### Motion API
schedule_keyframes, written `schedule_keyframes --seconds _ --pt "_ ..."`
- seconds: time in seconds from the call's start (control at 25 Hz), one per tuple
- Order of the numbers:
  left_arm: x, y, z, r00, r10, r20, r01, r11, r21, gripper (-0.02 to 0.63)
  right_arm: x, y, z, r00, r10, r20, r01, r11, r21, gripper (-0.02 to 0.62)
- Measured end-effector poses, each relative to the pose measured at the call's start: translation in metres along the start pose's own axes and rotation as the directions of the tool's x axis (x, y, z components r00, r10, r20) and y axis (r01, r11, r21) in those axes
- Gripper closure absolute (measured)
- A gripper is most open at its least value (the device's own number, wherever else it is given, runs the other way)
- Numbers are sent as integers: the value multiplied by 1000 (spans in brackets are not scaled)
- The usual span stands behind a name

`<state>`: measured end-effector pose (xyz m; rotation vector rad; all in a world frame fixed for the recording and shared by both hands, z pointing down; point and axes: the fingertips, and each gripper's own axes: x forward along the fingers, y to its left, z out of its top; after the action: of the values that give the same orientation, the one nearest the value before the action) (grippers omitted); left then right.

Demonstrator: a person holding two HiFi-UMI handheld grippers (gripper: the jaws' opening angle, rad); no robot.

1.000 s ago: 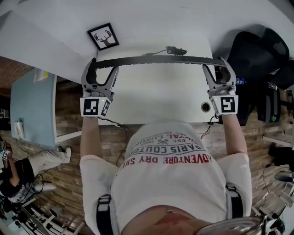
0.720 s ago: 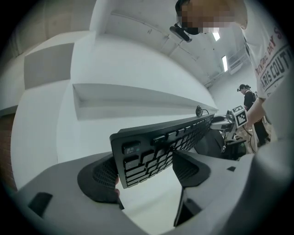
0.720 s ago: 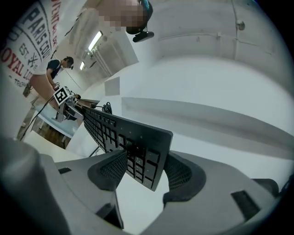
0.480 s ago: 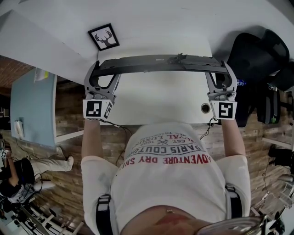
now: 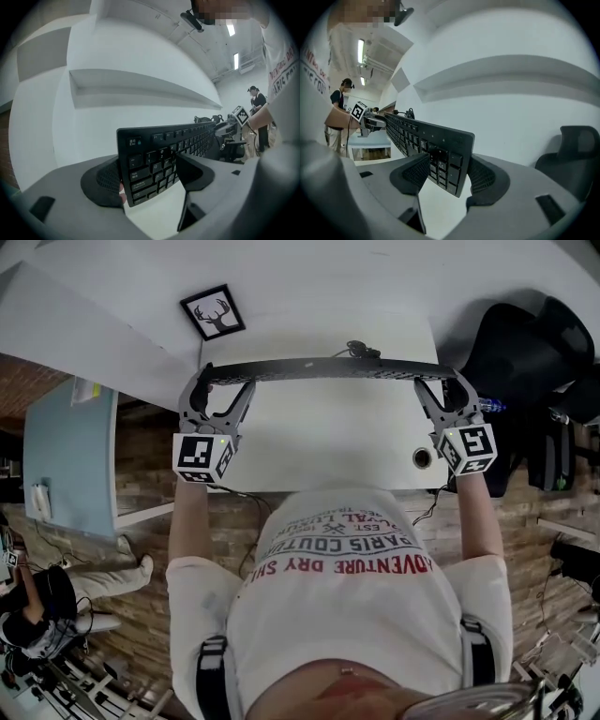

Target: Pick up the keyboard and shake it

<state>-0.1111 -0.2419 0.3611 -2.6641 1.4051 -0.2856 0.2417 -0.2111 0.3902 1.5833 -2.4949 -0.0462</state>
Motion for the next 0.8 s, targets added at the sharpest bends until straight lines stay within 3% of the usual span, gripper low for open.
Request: schedule_keyframes --seconds 0.24,0.4,0.52,0.6,0.68,0.72,0.8 --pt "3 -9 0 1000 3 -28 -2 998 56 252 8 -1 -35 994 49 -97 -35 990 135 328" --pt "3 -13 9 1000 29 13 -30 995 99 252 10 -6 -35 998 35 -46 -30 993 111 328" --pt "-2 -20 30 991 53 126 -70 989 131 252 11 -11 -29 1000 18 23 -20 997 77 330" --pt "-8 -28 47 980 59 190 -102 968 228 252 11 -15 -28 999 13 52 -17 997 82 328" --pt "-14 -38 48 986 57 156 -113 920 376 252 10 -19 -30 998 10 66 -16 996 92 328" --pt "-17 -42 46 987 67 145 -120 910 397 252 10 -20 -32 998 10 68 -16 996 93 328" --pt "-24 -48 42 983 87 160 -143 912 383 252 8 -20 -35 998 13 69 -20 996 87 328"
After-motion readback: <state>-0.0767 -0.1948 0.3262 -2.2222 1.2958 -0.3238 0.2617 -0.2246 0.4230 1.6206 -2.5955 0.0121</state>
